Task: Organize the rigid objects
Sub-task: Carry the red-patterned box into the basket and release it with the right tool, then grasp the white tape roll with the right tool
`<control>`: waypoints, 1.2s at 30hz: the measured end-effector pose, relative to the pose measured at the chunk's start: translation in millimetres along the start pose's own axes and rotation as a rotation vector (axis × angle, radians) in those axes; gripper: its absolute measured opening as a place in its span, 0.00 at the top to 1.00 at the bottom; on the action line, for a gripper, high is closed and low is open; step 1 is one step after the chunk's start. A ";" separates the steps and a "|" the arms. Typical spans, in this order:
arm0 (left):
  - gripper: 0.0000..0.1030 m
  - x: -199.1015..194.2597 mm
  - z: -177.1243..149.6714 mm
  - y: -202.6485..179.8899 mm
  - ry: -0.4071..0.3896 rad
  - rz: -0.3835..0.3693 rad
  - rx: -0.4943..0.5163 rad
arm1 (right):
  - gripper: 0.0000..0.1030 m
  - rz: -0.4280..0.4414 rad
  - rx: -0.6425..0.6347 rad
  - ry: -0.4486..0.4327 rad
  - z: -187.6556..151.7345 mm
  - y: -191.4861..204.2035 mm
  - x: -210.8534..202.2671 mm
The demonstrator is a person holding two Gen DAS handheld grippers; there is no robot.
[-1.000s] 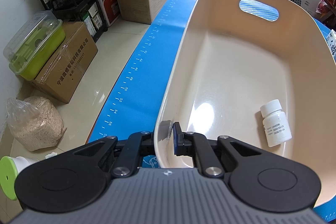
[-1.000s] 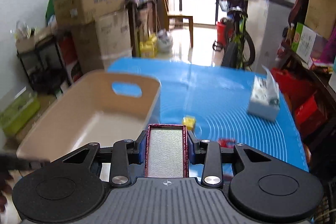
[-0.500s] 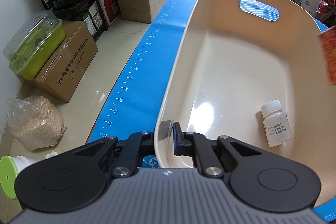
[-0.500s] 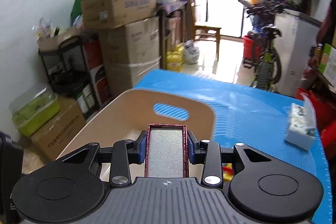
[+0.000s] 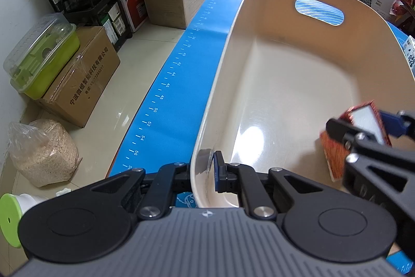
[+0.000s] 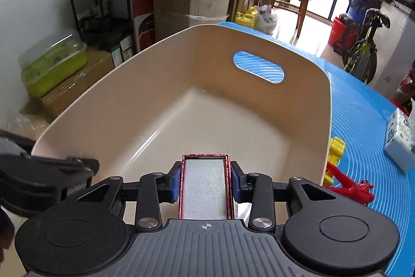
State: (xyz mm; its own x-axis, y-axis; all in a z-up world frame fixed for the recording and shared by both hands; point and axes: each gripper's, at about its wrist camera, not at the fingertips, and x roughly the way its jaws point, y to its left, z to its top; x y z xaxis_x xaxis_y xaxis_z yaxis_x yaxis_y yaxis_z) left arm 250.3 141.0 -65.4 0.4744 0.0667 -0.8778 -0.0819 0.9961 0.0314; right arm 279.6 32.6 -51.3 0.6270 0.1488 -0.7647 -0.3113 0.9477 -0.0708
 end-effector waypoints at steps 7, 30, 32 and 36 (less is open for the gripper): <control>0.88 0.0 0.4 0.3 0.000 0.001 0.001 | 0.45 0.036 0.058 0.012 1.8 -8.9 -6.4; 0.88 0.1 2.8 0.4 0.002 0.005 0.003 | 0.23 -0.145 0.269 -0.084 -40.7 -152.3 -73.0; 0.88 -0.1 2.7 1.4 0.002 0.005 0.003 | 0.21 -0.161 0.303 -0.040 -51.7 -167.6 -63.5; 0.88 -0.3 2.7 0.9 0.002 0.006 0.004 | 0.16 -0.179 0.329 0.057 -70.1 -184.8 -41.7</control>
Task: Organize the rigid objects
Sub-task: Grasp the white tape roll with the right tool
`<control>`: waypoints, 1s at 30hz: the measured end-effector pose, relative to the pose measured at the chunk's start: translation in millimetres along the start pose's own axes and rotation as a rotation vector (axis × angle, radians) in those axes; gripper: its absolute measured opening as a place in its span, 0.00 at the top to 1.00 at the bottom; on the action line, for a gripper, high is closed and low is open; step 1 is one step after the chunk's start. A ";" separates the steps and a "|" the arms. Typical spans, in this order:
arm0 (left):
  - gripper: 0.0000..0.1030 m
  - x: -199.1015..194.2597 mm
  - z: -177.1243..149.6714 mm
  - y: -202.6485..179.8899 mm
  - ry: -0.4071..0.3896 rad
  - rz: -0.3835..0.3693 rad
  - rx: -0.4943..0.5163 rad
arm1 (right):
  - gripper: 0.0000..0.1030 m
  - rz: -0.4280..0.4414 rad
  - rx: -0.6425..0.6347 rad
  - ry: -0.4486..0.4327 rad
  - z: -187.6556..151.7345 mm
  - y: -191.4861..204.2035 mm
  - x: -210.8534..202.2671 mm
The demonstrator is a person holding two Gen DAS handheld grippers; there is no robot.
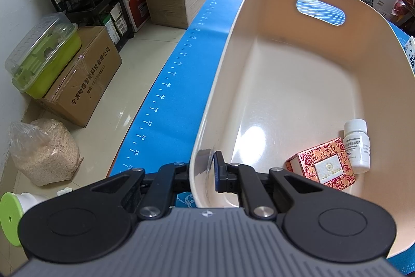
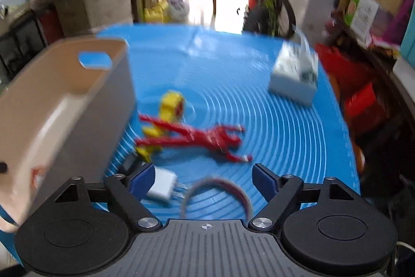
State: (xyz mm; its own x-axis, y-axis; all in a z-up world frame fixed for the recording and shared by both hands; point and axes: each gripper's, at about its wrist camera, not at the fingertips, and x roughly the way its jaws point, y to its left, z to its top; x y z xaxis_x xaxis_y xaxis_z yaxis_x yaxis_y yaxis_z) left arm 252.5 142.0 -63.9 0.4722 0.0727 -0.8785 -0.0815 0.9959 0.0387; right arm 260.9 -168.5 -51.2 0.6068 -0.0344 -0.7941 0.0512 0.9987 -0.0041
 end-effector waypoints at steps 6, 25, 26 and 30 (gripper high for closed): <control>0.87 -1.0 -1.9 2.2 0.000 0.006 0.001 | 0.03 -0.001 -0.016 0.107 -15.2 -9.7 28.8; 0.87 -1.5 -2.3 2.1 -0.001 0.011 0.002 | 0.04 0.003 0.011 0.207 -34.7 -16.2 78.8; 0.87 -1.3 -2.3 2.3 0.000 0.010 0.002 | 0.09 0.009 0.003 0.197 -35.9 -15.2 77.6; 0.87 -1.4 -2.5 1.6 0.000 0.011 0.002 | 0.18 0.025 -0.023 0.170 -35.4 -7.7 69.6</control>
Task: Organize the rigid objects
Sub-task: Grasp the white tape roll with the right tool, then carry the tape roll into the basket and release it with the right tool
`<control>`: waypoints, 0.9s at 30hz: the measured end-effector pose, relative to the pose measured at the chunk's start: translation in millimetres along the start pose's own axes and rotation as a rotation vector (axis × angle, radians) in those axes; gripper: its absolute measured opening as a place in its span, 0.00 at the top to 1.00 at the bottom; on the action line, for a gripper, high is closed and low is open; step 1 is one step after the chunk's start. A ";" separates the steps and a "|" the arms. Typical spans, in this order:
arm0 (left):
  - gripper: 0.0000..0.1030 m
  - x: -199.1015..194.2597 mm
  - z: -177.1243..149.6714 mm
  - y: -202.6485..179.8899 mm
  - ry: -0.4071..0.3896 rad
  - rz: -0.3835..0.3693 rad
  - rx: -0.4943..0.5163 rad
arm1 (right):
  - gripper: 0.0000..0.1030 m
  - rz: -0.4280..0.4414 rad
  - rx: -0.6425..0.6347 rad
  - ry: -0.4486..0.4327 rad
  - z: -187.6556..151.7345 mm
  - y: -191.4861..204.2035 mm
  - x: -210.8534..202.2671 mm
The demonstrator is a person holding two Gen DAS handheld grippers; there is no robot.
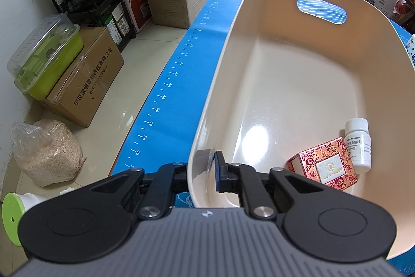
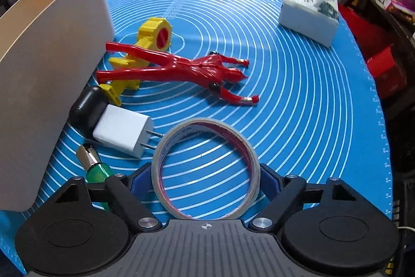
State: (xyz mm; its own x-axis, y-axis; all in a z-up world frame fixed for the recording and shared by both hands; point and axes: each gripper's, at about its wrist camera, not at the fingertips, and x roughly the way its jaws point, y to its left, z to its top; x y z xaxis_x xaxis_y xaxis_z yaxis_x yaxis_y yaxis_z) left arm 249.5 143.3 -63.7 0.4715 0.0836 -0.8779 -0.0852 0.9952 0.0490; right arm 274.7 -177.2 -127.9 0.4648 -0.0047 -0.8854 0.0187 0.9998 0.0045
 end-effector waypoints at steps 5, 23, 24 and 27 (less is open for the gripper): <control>0.86 0.2 0.9 -0.1 0.001 -0.001 -0.002 | 0.19 -0.010 0.000 -0.013 3.1 -0.3 -7.3; 0.87 0.8 1.9 -0.7 0.003 -0.003 -0.001 | 0.19 0.049 0.101 -0.407 35.7 30.9 -117.9; 0.87 0.8 2.0 -0.4 0.003 -0.003 -0.001 | 0.19 0.061 0.100 -0.422 38.3 35.7 -121.1; 0.87 1.8 2.3 -0.9 0.003 -0.003 0.000 | 0.19 0.116 0.097 -0.459 45.5 52.2 -127.7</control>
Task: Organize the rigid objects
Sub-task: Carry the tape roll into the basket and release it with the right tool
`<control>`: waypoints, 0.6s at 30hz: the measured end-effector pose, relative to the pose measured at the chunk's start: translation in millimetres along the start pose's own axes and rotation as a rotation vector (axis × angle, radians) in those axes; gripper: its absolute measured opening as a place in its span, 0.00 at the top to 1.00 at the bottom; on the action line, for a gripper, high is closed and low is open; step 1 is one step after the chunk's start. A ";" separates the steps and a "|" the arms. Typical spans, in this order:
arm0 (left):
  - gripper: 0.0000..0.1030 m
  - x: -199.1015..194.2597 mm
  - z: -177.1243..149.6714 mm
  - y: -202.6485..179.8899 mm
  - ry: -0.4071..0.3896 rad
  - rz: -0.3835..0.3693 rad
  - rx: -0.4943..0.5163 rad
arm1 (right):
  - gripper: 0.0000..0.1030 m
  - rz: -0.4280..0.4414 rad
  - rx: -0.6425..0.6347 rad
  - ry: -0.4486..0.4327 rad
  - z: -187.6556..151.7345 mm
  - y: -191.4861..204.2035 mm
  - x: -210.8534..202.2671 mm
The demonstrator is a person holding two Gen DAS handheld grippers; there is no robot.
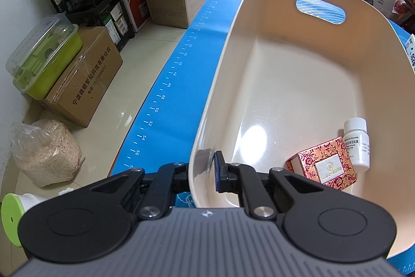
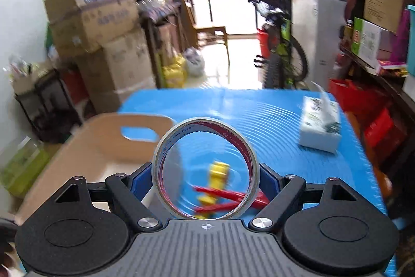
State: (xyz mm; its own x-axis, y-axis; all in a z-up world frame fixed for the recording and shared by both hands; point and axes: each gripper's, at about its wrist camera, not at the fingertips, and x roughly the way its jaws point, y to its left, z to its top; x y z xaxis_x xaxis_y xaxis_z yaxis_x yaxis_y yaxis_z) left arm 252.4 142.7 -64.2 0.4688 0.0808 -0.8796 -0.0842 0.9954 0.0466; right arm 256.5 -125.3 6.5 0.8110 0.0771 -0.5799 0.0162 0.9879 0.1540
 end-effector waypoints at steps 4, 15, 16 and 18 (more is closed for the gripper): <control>0.87 -0.3 0.1 -1.6 0.000 -0.001 0.001 | 0.19 0.046 -0.019 -0.018 3.5 27.1 4.8; 0.87 0.4 -0.4 -2.3 0.001 -0.001 0.004 | 0.19 0.173 -0.164 0.099 -13.7 103.5 40.2; 0.87 0.3 0.1 -2.7 0.002 0.000 0.005 | 0.19 0.176 -0.183 0.114 -16.9 109.3 43.3; 0.87 -0.1 0.4 -3.5 0.002 0.002 0.009 | 0.19 0.182 -0.210 0.145 -24.5 118.1 49.5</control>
State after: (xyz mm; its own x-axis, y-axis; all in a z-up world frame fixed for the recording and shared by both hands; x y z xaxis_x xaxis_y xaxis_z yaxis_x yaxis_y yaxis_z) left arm 253.0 139.2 -64.2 0.4669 0.0832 -0.8804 -0.0771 0.9956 0.0532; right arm 284.3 -1.5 -23.6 0.6972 0.2586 -0.6686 -0.2550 0.9611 0.1058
